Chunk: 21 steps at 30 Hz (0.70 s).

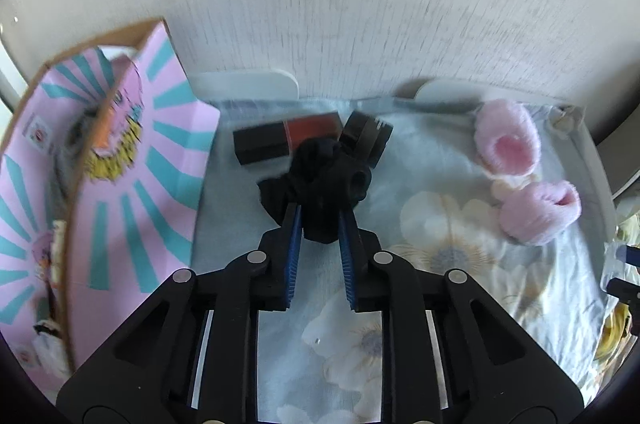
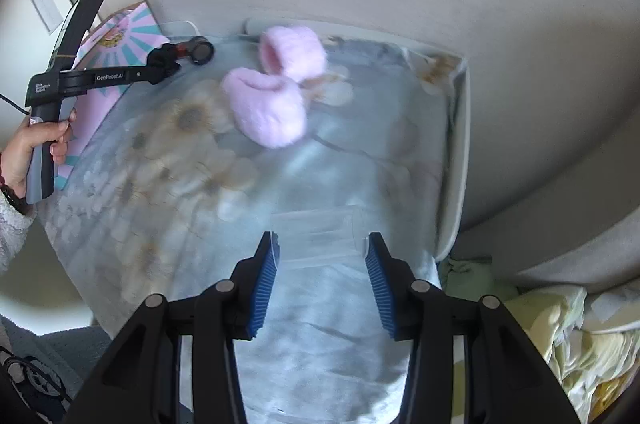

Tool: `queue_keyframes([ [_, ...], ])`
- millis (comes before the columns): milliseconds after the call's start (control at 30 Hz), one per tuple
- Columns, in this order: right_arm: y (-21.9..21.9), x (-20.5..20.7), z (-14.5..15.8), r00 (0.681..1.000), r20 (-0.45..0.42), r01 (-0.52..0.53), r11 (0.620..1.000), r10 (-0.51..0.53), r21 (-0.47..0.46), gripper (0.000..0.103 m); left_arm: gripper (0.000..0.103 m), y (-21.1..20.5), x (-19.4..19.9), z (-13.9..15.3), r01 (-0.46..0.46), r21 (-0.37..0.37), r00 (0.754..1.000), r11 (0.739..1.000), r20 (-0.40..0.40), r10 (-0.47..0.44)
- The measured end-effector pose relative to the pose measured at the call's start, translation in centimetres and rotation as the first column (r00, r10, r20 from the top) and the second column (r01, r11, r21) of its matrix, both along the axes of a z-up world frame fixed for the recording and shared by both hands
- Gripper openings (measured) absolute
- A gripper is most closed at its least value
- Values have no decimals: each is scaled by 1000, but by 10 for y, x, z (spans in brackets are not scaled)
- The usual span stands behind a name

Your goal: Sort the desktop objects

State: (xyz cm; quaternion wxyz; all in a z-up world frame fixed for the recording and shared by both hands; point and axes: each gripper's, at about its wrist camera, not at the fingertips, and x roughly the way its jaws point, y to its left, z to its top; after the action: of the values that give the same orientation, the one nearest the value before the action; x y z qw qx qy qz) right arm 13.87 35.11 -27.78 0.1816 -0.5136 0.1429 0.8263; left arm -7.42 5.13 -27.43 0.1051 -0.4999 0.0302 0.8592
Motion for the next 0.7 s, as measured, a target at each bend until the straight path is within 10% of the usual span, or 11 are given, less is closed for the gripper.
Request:
queue_keyframes([
  [533,-11,-27,14,998,8,-55,998,55,-13,41,14,2,40,13,114,-6,993,993,12,-114],
  [667,-10,-29,8,999,2,-42,998,42,-46,41,103,8,42,3,104,-88,995,991,10,-103],
  [700,-11,-29,6,999,4,-40,998,40,-49,41,102,5,44,5,88,-68,996,994,-21,-90],
])
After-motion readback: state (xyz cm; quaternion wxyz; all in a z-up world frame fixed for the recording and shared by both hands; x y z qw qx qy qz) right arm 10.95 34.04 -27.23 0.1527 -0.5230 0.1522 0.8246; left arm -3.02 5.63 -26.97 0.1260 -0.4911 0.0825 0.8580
